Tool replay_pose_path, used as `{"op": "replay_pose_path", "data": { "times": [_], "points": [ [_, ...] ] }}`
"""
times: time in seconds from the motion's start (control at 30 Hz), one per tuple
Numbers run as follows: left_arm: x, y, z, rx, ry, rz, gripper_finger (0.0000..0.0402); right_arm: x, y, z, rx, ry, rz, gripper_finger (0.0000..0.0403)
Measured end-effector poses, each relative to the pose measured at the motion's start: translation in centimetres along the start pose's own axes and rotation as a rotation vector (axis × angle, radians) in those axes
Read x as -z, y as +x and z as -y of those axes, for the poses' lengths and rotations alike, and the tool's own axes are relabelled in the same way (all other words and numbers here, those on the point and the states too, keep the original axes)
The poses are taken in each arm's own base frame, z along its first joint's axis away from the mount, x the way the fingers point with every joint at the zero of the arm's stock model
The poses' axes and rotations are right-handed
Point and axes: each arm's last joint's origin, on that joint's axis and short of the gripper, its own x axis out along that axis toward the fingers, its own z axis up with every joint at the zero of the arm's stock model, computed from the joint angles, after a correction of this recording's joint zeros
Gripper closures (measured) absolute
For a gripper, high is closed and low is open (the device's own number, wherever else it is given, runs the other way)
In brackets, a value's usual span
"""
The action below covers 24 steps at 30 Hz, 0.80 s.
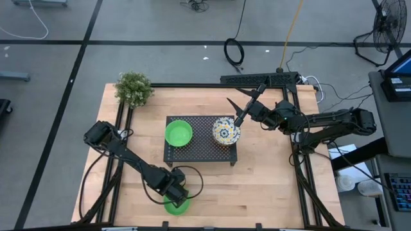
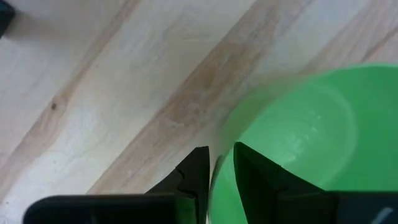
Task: Pick & Place Mini bowls
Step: Stack the green bowl on top of the green bowl on the shelf
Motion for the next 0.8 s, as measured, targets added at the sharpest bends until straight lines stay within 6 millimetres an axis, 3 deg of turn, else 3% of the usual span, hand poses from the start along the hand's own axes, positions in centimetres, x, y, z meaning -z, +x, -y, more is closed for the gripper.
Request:
{"op": "replay_pose_path", "data": {
  "times": [0.8],
  "points": [
    [-0.12,-0.36,-0.03,0.014,0.003,-0.013,0.0325,-0.01,0.00,0.00,0.000,0.000,0.000,0.0188]
  ]
}}
